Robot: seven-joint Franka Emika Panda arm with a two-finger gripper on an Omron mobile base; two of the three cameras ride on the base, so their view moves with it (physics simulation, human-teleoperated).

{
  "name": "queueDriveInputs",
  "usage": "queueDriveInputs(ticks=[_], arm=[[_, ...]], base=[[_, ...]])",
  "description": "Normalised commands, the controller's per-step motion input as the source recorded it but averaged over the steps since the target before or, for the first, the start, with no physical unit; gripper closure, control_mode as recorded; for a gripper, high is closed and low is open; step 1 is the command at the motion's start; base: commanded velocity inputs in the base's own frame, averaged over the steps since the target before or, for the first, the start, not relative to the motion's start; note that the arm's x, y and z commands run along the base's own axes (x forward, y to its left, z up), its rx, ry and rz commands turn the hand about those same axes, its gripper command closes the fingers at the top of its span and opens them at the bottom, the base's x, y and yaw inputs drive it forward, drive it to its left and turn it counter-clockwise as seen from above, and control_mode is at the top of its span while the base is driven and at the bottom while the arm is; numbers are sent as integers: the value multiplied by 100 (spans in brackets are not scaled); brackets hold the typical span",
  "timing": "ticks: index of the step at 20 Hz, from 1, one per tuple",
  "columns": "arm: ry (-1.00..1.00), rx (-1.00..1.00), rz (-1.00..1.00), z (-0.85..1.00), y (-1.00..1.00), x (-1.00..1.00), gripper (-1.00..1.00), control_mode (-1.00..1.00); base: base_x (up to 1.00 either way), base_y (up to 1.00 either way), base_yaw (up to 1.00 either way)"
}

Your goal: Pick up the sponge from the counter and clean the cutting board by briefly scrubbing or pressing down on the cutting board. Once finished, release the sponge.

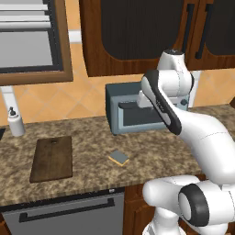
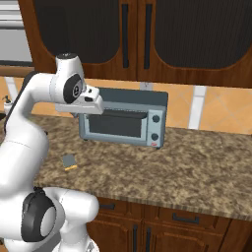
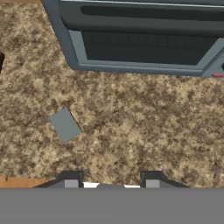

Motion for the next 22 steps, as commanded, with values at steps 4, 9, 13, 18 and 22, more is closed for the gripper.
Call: queueDriveInputs(ticks=[4, 9, 13, 18, 22], arm=[[0, 0, 7, -16, 12, -1, -100, -100], [0, 0, 44, -41, 21, -10, -100, -100], [5, 0, 53, -57, 32, -1, -100, -100], [4, -14, 27, -75, 51, -11, -100, -100], [5, -8, 8, -75, 58, -10, -100, -100]], base=[[0, 0, 0], [0, 0, 0], [0, 0, 0], [0, 0, 0], [0, 0, 0]])
